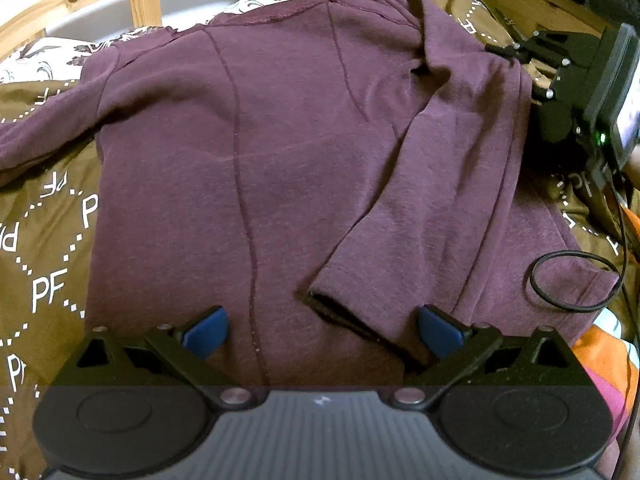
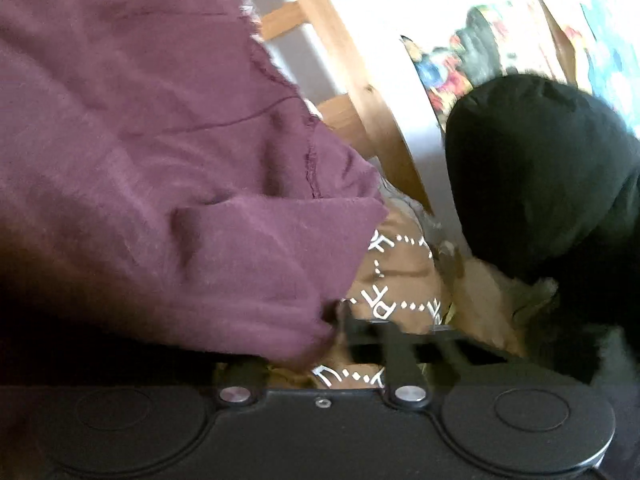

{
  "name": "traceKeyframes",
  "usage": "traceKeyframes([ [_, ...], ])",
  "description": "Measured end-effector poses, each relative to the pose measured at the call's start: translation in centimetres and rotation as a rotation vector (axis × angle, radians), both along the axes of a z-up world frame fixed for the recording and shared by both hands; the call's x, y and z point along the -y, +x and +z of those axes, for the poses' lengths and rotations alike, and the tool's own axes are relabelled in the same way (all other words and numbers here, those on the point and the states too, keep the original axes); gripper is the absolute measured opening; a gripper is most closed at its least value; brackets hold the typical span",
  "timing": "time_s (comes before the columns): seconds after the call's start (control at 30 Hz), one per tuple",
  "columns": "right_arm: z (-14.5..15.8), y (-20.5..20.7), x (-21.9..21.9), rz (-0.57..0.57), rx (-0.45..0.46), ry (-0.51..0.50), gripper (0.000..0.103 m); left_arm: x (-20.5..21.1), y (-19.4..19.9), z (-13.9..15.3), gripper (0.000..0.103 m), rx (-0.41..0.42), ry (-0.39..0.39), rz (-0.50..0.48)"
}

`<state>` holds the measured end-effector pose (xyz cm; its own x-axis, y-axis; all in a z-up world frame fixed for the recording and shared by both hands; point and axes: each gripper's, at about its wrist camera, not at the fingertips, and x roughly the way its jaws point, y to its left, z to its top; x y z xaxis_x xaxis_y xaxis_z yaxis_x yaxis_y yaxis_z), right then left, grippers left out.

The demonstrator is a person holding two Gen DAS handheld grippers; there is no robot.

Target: Fold small clothes

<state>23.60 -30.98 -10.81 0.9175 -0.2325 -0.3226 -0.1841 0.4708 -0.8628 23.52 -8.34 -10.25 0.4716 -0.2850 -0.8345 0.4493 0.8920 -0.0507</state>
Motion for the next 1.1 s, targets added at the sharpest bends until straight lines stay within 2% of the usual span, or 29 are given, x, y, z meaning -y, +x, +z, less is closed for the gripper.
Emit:
traceKeyframes([
  [0.07,1.0,0.1,0.2,-0.028,0.032,0.079,0.012,0.0,0.0,0.0,0.102,0.003,-0.006,0.004],
  [0.17,3.5,0.9,1.1,-0.14,0.068,0.343,0.012,0.2,0.0,0.2,0.102,0.005,-0.03,0.024],
  [0.23,4.9,1.5,2.4,-0.257,0.086,0.547,0.015,0.4,-0.1,0.2,0.102,0.003,-0.03,0.029],
  [0.3,5.4,2.2,4.1,-0.377,0.073,0.694,0.029,0.7,-0.2,0.1,0.102,0.008,-0.004,0.021],
  [0.33,5.2,2.5,4.8,-0.418,0.043,0.729,0.04,0.8,-0.3,0.0,0.102,0.006,0.005,0.017],
  [0.4,4.8,2.4,5.6,-0.436,-0.015,0.739,0.045,1.0,-0.3,-0.1,0.102,0.007,0.021,0.012],
  [0.5,5.5,1.0,6.1,-0.411,-0.077,0.715,0.064,1.0,-0.4,0.0,0.102,0.008,0.023,0.011],
  [0.53,6.0,0.3,6.4,-0.403,-0.1,0.713,0.075,1.0,-0.4,0.0,0.102,0.008,0.019,0.013],
  [0.57,6.2,-0.6,6.7,-0.397,-0.109,0.702,0.079,0.9,-0.4,0.2,0.102,0.011,0.012,0.018],
  [0.63,7.5,-2.2,7.4,-0.392,-0.033,0.72,0.084,0.6,-0.6,0.7,0.102,0.033,-0.022,0.034],
  [0.73,8.9,-2.7,8.4,-0.417,0.038,0.746,0.084,-0.1,-1.0,1.7,0.102,0.089,-0.104,0.046],
  [0.87,9.0,-1.7,9.4,-0.426,0.06,0.804,0.084,-0.1,-0.6,2.0,0.102,0.133,-0.16,0.084],
  [0.93,9.3,-0.6,9.6,-0.377,0.063,0.884,0.084,0.8,0.2,1.4,0.102,0.092,-0.148,0.105],
  [1.0,9.3,1.2,9.3,-0.296,0.029,0.953,0.084,1.5,1.0,0.7,0.102,0.057,-0.122,0.114],
  [1.1,8.7,4.2,7.5,-0.179,-0.071,0.943,0.081,2.1,0.9,-0.3,0.102,0.049,-0.062,0.103],
])
